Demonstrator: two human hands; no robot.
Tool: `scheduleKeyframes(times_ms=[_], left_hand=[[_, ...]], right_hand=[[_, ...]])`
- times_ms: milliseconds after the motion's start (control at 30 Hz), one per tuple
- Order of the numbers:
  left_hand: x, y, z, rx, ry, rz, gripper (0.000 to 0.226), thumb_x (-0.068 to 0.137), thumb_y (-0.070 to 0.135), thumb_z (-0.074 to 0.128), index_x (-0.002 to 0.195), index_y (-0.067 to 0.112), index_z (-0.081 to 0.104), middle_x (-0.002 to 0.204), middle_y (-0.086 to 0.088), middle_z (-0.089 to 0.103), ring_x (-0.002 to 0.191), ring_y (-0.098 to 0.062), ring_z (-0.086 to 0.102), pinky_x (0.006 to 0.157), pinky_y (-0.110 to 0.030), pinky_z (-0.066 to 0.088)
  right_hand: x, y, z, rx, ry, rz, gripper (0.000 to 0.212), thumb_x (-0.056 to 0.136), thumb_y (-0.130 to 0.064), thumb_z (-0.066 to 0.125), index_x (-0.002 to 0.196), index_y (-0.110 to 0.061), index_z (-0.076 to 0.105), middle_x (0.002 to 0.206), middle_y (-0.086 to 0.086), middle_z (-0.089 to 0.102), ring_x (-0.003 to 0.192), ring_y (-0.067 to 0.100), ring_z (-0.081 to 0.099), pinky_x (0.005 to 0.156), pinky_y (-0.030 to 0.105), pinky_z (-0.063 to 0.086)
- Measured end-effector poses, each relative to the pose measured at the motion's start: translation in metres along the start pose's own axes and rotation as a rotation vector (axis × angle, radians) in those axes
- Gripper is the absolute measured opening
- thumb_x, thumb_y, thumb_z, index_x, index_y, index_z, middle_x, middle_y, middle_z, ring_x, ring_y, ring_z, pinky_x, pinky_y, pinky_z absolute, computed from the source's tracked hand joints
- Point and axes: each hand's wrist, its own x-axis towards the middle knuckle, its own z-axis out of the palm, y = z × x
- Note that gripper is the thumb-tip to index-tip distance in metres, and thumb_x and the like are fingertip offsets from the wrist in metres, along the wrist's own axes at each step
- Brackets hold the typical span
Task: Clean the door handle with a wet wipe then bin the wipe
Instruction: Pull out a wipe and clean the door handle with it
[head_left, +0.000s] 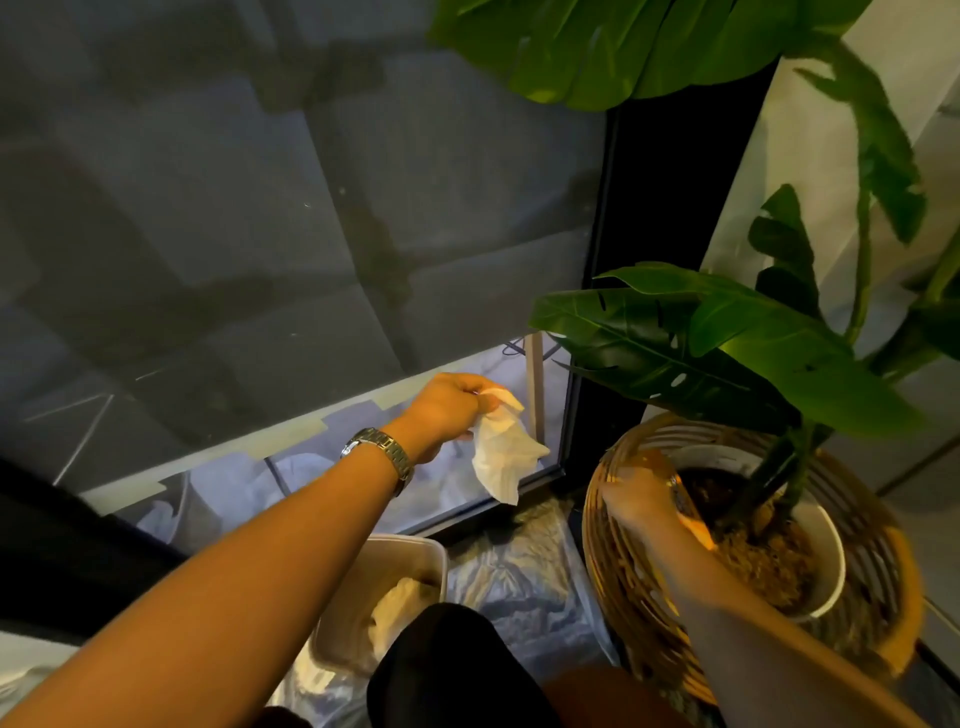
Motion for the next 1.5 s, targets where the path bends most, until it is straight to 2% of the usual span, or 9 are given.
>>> scheduleKeyframes(times_ms=[167, 267, 433, 533, 667, 900, 1100, 1300, 1500], left_hand=[[-0.021, 0.008, -0.029, -0.086, 0.101, 0.033, 0.020, 0.093, 0.011, 0.048, 0.096, 0.003, 0.066, 0.085, -0.012, 0.060, 0.076, -0.021, 0.054, 0.068, -0.031, 0.050], [-0.040, 0.013, -0.053, -0.161, 0.144, 0.088, 0.021, 0.096, 0.012, 0.042, 0.092, 0.010, 0.062, 0.080, -0.008, 0.058, 0.073, -0.020, 0.054, 0.066, -0.030, 0.050], [-0.070, 0.013, -0.106, -0.191, 0.370, 0.182, 0.016, 0.092, 0.016, 0.048, 0.090, 0.014, 0.064, 0.078, -0.001, 0.058, 0.068, -0.015, 0.050, 0.061, -0.025, 0.045], [-0.094, 0.006, -0.144, -0.146, 0.420, 0.188, 0.018, 0.092, 0.019, 0.051, 0.100, 0.010, 0.064, 0.083, -0.003, 0.057, 0.067, -0.011, 0.049, 0.057, -0.022, 0.041], [-0.121, -0.004, -0.182, -0.235, 0.341, 0.170, 0.020, 0.094, 0.024, 0.048, 0.088, 0.013, 0.063, 0.073, -0.003, 0.058, 0.062, -0.015, 0.053, 0.056, -0.027, 0.048], [-0.162, -0.017, -0.237, -0.363, 0.384, 0.234, 0.020, 0.093, 0.025, 0.051, 0.096, 0.012, 0.066, 0.099, -0.015, 0.067, 0.092, -0.029, 0.063, 0.089, -0.045, 0.052], [-0.188, -0.036, -0.284, -0.269, 0.630, 0.203, 0.013, 0.089, 0.013, 0.056, 0.085, 0.010, 0.068, 0.087, -0.011, 0.065, 0.080, -0.022, 0.061, 0.075, -0.037, 0.055], [-0.201, -0.043, -0.298, -0.299, 0.681, 0.183, 0.024, 0.091, 0.008, 0.044, 0.084, -0.003, 0.064, 0.079, -0.017, 0.057, 0.076, -0.028, 0.055, 0.068, -0.038, 0.051], [-0.209, -0.035, -0.306, -0.513, 0.522, 0.037, 0.042, 0.092, 0.048, 0.040, 0.098, 0.013, 0.063, 0.096, -0.011, 0.067, 0.093, -0.028, 0.065, 0.082, -0.039, 0.054]], right_hand=[[-0.050, -0.092, -0.020, 0.495, -0.259, -0.361, 0.036, 0.092, -0.039, 0.055, 0.107, -0.010, 0.069, 0.107, 0.009, 0.069, 0.104, 0.022, 0.063, 0.093, 0.035, 0.047], [-0.074, -0.126, -0.024, 0.402, -0.463, -0.499, 0.027, 0.087, -0.039, 0.062, 0.100, -0.016, 0.069, 0.095, -0.003, 0.069, 0.091, 0.009, 0.062, 0.079, 0.023, 0.048], [-0.100, -0.163, -0.026, 0.330, -0.456, -0.644, 0.015, 0.085, -0.007, 0.067, 0.071, -0.014, 0.064, 0.073, 0.000, 0.064, 0.058, -0.006, 0.062, 0.051, 0.001, 0.043], [-0.120, -0.185, -0.027, 0.337, -0.435, -0.679, 0.013, 0.090, -0.011, 0.061, 0.076, -0.012, 0.063, 0.081, 0.006, 0.065, 0.069, 0.003, 0.060, 0.048, -0.001, 0.041], [-0.146, -0.223, -0.014, 0.306, -0.479, -0.727, 0.010, 0.092, -0.026, 0.059, 0.090, -0.019, 0.065, 0.097, -0.001, 0.069, 0.090, 0.010, 0.063, 0.068, 0.015, 0.047], [-0.199, -0.295, 0.024, 0.225, -0.497, -0.880, 0.024, 0.086, -0.029, 0.066, 0.094, -0.007, 0.072, 0.086, 0.002, 0.068, 0.072, 0.008, 0.058, 0.062, 0.013, 0.044], [-0.219, -0.335, 0.038, 0.419, -0.453, -0.818, 0.020, 0.096, -0.015, 0.050, 0.077, -0.018, 0.058, 0.093, 0.009, 0.063, 0.087, 0.019, 0.059, 0.079, 0.034, 0.052], [-0.238, -0.359, 0.051, 0.604, -0.352, -0.773, 0.026, 0.098, -0.015, 0.038, 0.076, -0.021, 0.049, 0.084, 0.004, 0.051, 0.080, 0.021, 0.048, 0.066, 0.032, 0.045], [-0.257, -0.382, 0.062, 0.754, -0.583, -0.652, 0.023, 0.100, -0.015, 0.034, 0.092, -0.014, 0.055, 0.087, 0.007, 0.059, 0.083, 0.021, 0.056, 0.072, 0.032, 0.048]])
